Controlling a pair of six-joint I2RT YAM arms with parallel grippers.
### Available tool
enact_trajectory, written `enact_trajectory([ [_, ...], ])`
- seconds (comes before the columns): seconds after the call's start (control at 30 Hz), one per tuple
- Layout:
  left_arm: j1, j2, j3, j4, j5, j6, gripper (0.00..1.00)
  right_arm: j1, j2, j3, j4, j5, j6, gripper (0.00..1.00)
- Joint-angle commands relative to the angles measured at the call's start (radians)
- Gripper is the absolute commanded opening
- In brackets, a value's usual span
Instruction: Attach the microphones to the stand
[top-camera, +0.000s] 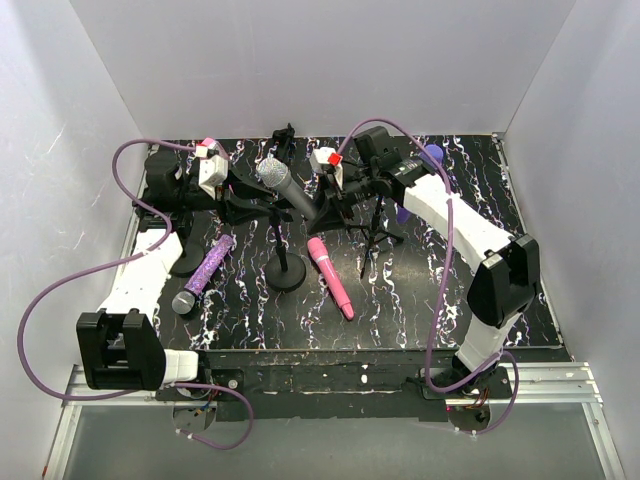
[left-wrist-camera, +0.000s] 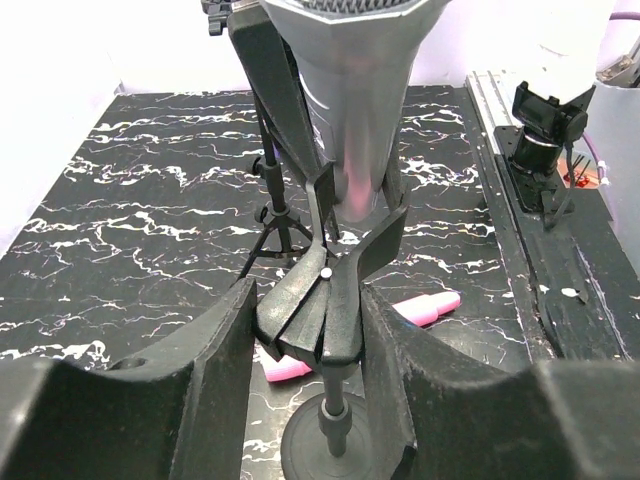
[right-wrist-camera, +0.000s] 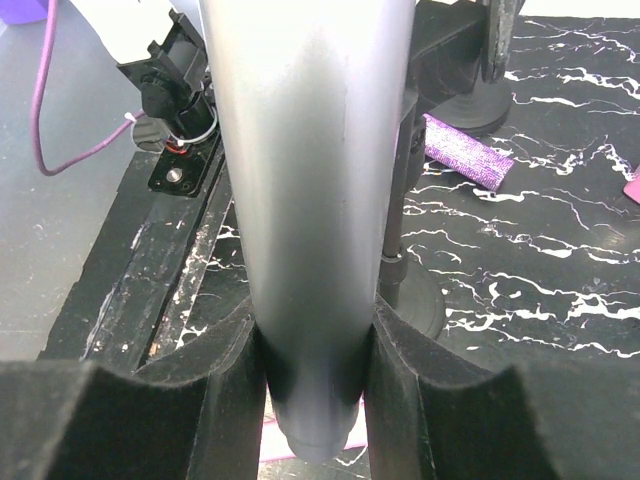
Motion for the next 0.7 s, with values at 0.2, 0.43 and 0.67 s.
enact_trajectory([
  [0.2, -0.008, -0.05, -0.019, -0.046, 0.006, 0.01, 0.0, 0.06, 0.014, -0.018, 0.104, 0.077, -0.005, 0.01],
  [0.43, -0.013, -0.079, -0.036, -0.046, -0.01, -0.02, 0.0, 0.063, 0.037, -0.072, 0.258, 0.152, 0.212, 0.01],
  [0.67, -0.026, -0.091, -0.058, -0.037, -0.025, -0.053, 0.19, 0.069, 0.043, -0.139, 0.39, 0.18, 0.347, 0.01],
])
